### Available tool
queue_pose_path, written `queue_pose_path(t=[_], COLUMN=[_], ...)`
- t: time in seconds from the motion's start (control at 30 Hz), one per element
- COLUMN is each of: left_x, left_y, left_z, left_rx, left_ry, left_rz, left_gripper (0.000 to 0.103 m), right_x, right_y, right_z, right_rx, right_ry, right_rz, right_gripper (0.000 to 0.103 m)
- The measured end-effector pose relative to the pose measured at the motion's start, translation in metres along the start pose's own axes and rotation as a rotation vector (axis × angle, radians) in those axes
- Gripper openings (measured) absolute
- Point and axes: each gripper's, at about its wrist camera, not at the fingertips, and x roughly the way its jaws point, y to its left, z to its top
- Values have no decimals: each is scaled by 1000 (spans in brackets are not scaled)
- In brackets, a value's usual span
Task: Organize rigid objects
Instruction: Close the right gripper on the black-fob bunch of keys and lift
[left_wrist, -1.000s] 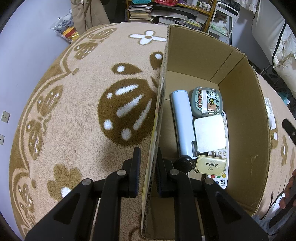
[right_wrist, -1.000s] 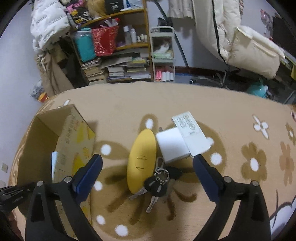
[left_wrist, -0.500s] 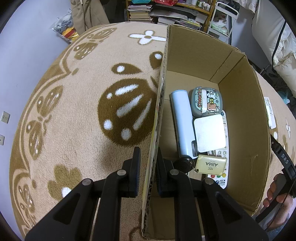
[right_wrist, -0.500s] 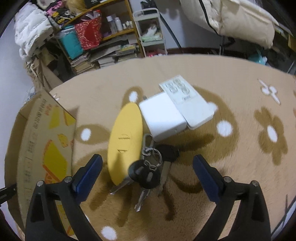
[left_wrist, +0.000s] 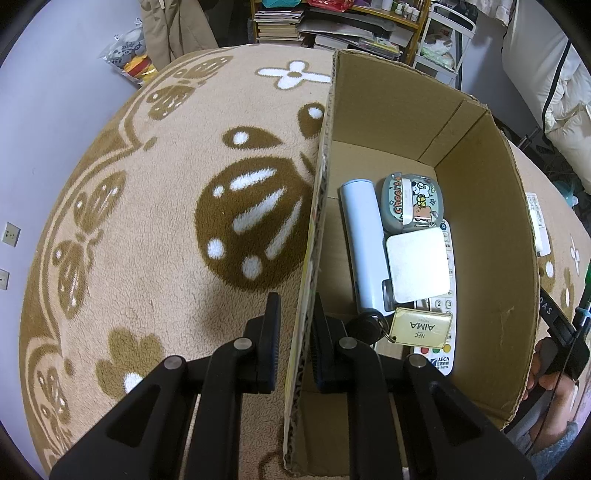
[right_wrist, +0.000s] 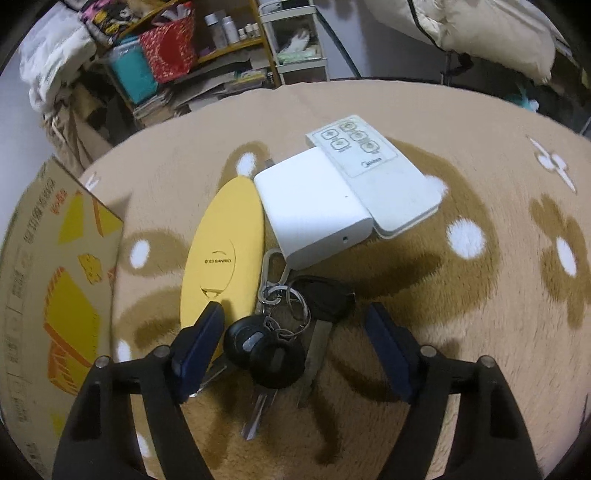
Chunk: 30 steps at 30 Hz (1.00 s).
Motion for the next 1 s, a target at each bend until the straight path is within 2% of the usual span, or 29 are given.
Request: queue_pose_path(t=[0.17,0.27,0.33,0.4,0.53,0.6,1.0], left_x=[0,0,0,0,0,0,0], left_y=[0,0,0,0,0,0,0], left_z=[0,0,0,0,0,1,1], left_rx=[-1,-1,-1,0,0,-1,3], left_ry=[0,0,0,0,-1,0,-1], left_rz=[-1,0,-1,0,0,-1,2], left_gripper=[14,14,14,14,14,14,14], right_x=[0,1,1,1,-1,-3,-7], right_y=[-4,-6,-10,-15,-16,-17,-39], right_z=[0,2,3,3,2,1,1], right_rx=[28,34,53,60,78,89,221], right_ry=[-3,-10,-5,-4,-11,-19,-26], right_rz=[12,-2,-28,-50,-51,-81,65], right_gripper=[83,71,53,40,36,26,26])
